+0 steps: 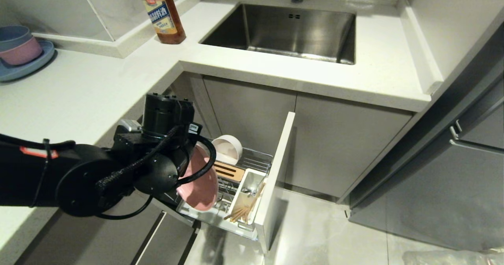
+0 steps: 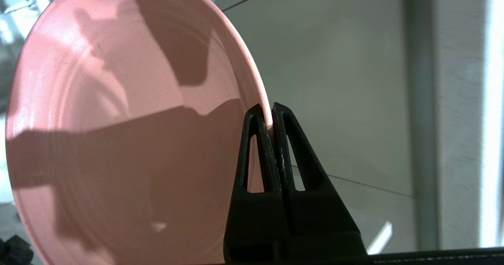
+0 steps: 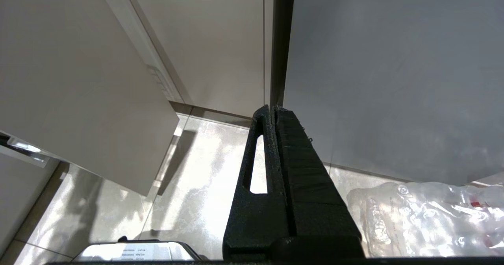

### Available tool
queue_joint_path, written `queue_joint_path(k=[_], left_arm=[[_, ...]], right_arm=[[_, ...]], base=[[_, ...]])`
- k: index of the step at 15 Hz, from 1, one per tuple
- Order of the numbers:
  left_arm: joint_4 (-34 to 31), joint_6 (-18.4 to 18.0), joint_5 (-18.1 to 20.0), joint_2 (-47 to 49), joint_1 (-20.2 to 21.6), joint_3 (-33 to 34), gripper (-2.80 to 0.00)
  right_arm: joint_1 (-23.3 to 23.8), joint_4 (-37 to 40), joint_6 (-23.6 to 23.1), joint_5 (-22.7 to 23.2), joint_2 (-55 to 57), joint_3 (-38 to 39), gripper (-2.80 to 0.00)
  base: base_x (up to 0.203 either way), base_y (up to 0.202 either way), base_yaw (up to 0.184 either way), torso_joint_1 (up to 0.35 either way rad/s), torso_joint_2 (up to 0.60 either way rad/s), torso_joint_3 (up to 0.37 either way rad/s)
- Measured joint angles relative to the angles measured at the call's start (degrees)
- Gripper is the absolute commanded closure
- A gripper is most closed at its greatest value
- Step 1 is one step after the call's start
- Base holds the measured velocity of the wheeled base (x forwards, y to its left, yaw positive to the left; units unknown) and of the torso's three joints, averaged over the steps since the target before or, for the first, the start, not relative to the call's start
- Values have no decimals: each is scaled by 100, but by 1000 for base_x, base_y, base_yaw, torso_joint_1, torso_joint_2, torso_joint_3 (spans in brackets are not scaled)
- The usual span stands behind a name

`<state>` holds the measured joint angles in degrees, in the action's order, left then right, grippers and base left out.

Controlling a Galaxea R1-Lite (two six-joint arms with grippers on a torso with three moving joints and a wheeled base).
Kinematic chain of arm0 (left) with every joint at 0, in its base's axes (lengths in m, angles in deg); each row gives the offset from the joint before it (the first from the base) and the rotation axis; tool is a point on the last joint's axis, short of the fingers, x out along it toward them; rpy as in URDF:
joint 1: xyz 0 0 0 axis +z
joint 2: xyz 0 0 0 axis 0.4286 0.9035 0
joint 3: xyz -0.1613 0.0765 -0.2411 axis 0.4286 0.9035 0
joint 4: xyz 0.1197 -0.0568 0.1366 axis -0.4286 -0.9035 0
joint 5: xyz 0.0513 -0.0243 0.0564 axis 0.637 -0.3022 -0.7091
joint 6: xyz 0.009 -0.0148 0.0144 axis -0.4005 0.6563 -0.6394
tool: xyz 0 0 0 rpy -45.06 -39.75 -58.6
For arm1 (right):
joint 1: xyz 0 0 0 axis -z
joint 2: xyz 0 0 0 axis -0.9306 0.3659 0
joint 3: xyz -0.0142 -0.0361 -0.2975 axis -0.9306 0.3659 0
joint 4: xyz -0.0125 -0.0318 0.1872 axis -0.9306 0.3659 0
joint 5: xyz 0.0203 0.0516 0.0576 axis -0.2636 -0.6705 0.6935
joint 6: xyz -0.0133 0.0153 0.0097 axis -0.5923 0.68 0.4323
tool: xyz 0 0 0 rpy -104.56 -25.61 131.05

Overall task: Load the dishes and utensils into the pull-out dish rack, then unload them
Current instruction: Pick up the plate and place it in the cupboard

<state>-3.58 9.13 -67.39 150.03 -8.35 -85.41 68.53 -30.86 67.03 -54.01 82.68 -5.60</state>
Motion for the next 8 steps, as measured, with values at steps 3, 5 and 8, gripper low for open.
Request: queue_joint_path(k=[3, 5, 8], left_arm=[[42, 203, -4, 249, 68, -94, 0], [334, 202, -8, 373, 130, -139, 0], [518, 187, -8, 554, 204, -249, 0]], right_arm=[[0, 0, 0, 0, 0, 0, 0], [0, 0, 0, 0, 0, 0, 0], [0, 2, 0, 0, 0, 0, 0]], base=[[0, 0, 0, 0, 0, 0], [0, 0, 0, 0, 0, 0], [0, 0, 0, 0, 0, 0]])
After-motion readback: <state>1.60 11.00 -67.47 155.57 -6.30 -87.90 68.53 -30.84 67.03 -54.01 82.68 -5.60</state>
